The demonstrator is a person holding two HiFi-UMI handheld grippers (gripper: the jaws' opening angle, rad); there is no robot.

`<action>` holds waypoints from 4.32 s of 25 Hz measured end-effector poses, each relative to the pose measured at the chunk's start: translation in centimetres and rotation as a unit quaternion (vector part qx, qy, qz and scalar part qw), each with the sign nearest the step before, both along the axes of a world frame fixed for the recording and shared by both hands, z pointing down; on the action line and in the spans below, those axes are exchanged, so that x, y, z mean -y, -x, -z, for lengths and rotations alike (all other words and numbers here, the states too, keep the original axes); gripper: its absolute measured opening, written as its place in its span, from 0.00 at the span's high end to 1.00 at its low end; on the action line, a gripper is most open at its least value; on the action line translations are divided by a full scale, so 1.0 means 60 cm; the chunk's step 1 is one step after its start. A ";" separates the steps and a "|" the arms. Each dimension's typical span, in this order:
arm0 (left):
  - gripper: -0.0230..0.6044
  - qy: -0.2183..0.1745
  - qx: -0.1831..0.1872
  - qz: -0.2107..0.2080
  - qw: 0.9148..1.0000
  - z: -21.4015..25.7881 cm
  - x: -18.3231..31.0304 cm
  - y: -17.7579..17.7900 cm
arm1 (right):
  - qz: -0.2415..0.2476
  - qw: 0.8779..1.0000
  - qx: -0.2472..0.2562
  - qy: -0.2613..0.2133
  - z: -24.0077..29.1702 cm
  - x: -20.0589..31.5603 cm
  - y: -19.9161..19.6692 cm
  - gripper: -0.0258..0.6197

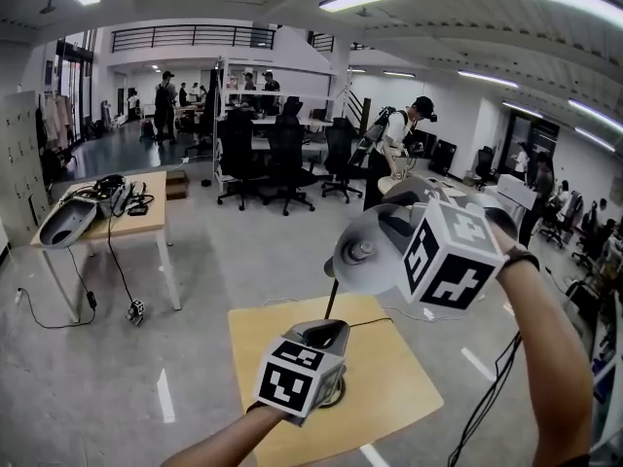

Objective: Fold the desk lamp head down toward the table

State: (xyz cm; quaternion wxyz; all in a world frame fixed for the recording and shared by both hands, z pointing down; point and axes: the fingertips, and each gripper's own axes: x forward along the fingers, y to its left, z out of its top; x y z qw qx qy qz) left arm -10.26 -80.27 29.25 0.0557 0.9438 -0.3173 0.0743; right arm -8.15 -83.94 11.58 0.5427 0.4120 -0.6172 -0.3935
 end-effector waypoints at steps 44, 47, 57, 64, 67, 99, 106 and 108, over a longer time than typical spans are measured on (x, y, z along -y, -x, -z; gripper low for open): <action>0.93 0.041 -0.004 0.020 0.999 -0.139 -0.048 -0.140 | 0.000 0.985 0.035 -0.169 -0.165 -0.124 -0.142 0.87; 0.93 0.044 -0.001 0.021 0.999 -0.155 -0.036 -0.133 | -0.001 0.985 0.042 -0.168 -0.191 -0.116 -0.136 0.89; 0.93 0.053 0.003 0.027 0.998 -0.187 -0.021 -0.143 | -0.005 0.980 0.065 -0.185 -0.239 -0.113 -0.157 0.91; 0.93 0.059 0.002 0.028 0.998 -0.215 -0.045 -0.125 | -0.004 0.982 0.066 -0.178 -0.298 -0.143 -0.143 0.92; 0.93 0.063 0.003 0.029 0.998 -0.230 -0.038 -0.116 | -0.005 0.984 0.060 -0.168 -0.334 -0.135 -0.138 0.93; 0.93 0.088 0.021 0.033 0.995 -0.204 -0.058 -0.191 | -0.019 0.989 0.024 -0.146 -0.458 -0.111 -0.235 0.83; 0.93 0.092 0.026 0.036 0.995 -0.213 -0.043 -0.225 | -0.021 0.989 0.021 -0.146 -0.487 -0.086 -0.273 0.80; 0.93 0.091 0.028 0.035 0.995 -0.239 -0.019 -0.202 | -0.021 0.989 0.020 -0.145 -0.517 -0.060 -0.249 0.79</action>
